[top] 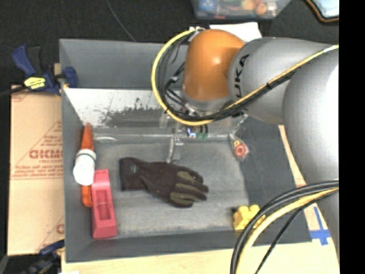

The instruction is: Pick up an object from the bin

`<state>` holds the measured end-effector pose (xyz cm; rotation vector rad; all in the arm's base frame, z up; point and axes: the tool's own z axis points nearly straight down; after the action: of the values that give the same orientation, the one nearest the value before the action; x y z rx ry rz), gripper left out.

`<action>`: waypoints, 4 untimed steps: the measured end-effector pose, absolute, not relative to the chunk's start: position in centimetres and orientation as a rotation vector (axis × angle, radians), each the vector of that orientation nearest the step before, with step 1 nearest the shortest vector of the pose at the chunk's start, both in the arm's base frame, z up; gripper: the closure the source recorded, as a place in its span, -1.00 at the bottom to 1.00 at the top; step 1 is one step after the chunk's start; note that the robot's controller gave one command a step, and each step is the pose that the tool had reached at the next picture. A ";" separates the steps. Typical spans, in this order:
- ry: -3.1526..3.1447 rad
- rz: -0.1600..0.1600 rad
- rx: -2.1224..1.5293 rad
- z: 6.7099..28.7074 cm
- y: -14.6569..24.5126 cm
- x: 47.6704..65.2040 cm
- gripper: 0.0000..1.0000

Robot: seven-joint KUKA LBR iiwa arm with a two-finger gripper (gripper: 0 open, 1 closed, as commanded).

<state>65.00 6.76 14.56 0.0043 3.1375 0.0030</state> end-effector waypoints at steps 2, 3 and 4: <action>3.136 0.002 -0.125 7.5 6.9 63.3 -1.00; 3.122 0.000 -0.151 7.2 7.4 63.7 -1.00; 3.122 0.005 -0.139 7.4 9.9 64.0 -1.00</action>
Offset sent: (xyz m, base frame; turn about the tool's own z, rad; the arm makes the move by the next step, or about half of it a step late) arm -0.0164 0.0026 -0.0687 -0.0827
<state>63.96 9.94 7.36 -0.1389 3.1223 0.0054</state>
